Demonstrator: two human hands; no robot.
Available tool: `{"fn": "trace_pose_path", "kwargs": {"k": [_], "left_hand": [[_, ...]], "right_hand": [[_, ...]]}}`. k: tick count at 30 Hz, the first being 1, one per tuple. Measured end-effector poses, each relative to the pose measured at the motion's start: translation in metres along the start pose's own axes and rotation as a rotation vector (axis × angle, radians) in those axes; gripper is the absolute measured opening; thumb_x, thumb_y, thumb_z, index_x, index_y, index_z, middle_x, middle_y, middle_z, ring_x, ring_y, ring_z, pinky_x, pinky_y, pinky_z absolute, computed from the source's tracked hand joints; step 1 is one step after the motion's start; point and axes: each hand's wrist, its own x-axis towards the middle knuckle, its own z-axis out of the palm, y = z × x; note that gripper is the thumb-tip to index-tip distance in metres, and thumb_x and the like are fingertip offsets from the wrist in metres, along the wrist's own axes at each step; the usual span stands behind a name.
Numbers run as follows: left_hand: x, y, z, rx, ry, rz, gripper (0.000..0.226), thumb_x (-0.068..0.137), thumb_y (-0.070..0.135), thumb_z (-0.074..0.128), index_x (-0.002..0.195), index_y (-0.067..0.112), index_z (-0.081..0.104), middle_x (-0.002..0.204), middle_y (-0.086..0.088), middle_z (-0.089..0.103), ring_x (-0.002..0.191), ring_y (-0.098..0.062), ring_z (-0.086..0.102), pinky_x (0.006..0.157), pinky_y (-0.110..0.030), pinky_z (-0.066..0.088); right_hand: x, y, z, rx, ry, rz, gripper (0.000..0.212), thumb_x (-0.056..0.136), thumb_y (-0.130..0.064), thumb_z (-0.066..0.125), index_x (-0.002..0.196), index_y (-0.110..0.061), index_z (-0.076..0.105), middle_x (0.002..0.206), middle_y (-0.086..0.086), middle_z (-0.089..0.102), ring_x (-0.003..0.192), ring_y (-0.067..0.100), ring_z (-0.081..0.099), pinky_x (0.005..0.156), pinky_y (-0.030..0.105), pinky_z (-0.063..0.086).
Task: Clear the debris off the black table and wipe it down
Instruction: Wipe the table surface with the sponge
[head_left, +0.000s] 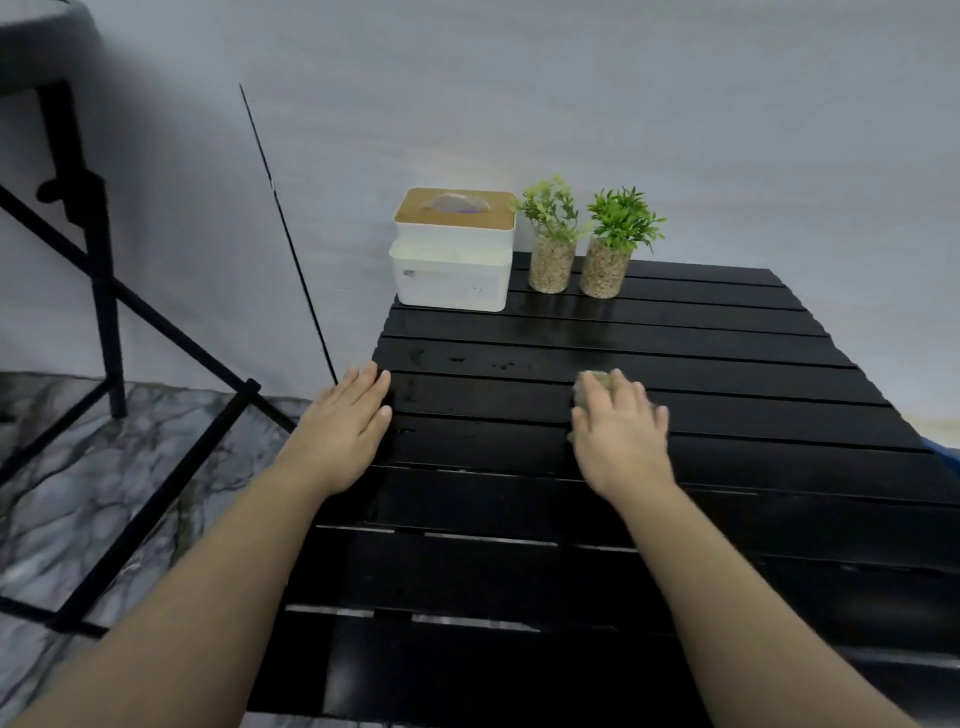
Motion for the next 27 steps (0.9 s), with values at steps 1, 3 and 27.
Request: {"fn": "trace_pose_path", "kwargs": {"k": [1,3,27], "left_hand": [[-0.002,-0.001,0.003,-0.007,-0.014,-0.008,0.051,0.098,0.033,0.023,0.146,0.021,0.012,0.157,0.002,0.004,0.144,-0.011,0.0,0.114,-0.027,-0.001],[-0.002,-0.001,0.007,-0.04,-0.021,-0.017,0.051,0.098,0.033,0.024,0.146,0.021,0.01,0.157,0.003,0.001,0.144,-0.01,0.0,0.114,-0.026,-0.002],[0.098,-0.007,0.018,-0.028,-0.002,0.019,0.051,0.098,0.031,0.026,0.145,0.018,0.012,0.157,0.0,0.004,0.144,-0.012,-0.002,0.115,-0.029,-0.002]], "right_hand": [[-0.002,-0.027,0.009,0.012,-0.016,-0.078,0.048,0.099,-0.033,0.026,0.145,-0.027,0.017,0.157,0.008,0.012,0.144,0.029,0.007,0.116,0.05,0.003],[-0.01,-0.083,0.029,0.034,-0.061,-0.24,0.048,0.099,-0.031,0.027,0.145,-0.025,0.017,0.157,0.009,0.011,0.144,0.03,0.005,0.116,0.05,0.002],[0.054,-0.09,0.028,0.061,-0.182,-0.661,0.045,0.098,-0.03,0.034,0.143,-0.024,0.028,0.151,0.007,0.028,0.139,0.027,0.02,0.114,0.049,0.007]]}}
